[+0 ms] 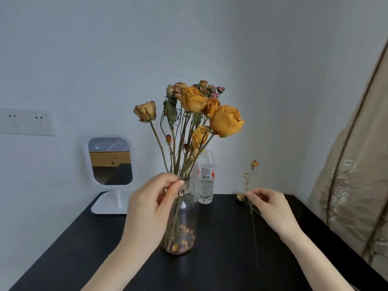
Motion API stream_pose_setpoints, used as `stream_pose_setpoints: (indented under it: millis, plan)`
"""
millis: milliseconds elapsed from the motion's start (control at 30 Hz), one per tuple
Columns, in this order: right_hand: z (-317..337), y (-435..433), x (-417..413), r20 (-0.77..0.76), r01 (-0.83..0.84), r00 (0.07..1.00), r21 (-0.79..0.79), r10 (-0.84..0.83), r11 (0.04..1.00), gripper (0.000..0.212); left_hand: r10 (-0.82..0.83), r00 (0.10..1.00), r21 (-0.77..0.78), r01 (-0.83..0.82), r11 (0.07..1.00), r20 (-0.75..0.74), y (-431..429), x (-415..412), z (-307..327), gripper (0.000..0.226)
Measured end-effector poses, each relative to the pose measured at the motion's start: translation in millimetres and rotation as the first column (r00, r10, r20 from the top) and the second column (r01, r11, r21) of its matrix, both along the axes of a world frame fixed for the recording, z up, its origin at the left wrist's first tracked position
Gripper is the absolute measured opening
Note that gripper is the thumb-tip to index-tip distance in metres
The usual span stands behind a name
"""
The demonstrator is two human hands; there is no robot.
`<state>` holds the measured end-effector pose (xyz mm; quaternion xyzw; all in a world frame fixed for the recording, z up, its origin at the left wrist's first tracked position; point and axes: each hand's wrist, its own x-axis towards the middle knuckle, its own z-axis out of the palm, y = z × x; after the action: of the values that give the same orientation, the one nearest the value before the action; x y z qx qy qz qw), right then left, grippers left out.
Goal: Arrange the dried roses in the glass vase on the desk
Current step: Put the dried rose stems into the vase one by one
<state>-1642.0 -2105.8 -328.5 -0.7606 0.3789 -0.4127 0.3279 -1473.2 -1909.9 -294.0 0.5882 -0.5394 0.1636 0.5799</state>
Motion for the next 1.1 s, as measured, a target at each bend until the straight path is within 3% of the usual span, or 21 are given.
stream_pose_setpoints:
  millis: [200, 333, 467, 633, 900, 1100]
  plan:
    - [7, 11, 9, -0.029, -0.047, 0.998, -0.022, 0.047, 0.999, 0.02, 0.008, 0.977, -0.137, -0.038, 0.99, -0.215, 11, 24, 11, 0.019]
    - [14, 18, 13, -0.03, -0.07, 0.997, -0.028, 0.069, 0.997, 0.02, -0.05, 0.909, -0.23, -0.051, 0.972, -0.414, 2, 51, 25, 0.027]
    - [18, 30, 21, 0.016, -0.115, 0.993, -0.037, 0.116, 0.993, 0.013, -0.032, 0.875, -0.238, -0.096, 0.966, -0.484, -8, 70, 33, 0.026]
    - [21, 44, 37, 0.009, -0.193, 0.981, -0.071, 0.194, 0.979, 0.011, 0.022, 0.878, -0.184, -0.124, 0.975, -0.477, -13, 80, 35, 0.026]
    - [17, 50, 50, -0.046, -0.216, 0.976, -0.078, 0.213, 0.973, 0.01, 0.088, 0.943, -0.12, -0.132, 0.984, -0.322, -27, 88, 43, 0.019]
    - [16, 49, 50, -0.065, -0.211, 0.976, -0.06, 0.207, 0.976, 0.009, 0.081, 0.967, 0.017, -0.079, 0.997, -0.242, -41, 85, 42, 0.019]
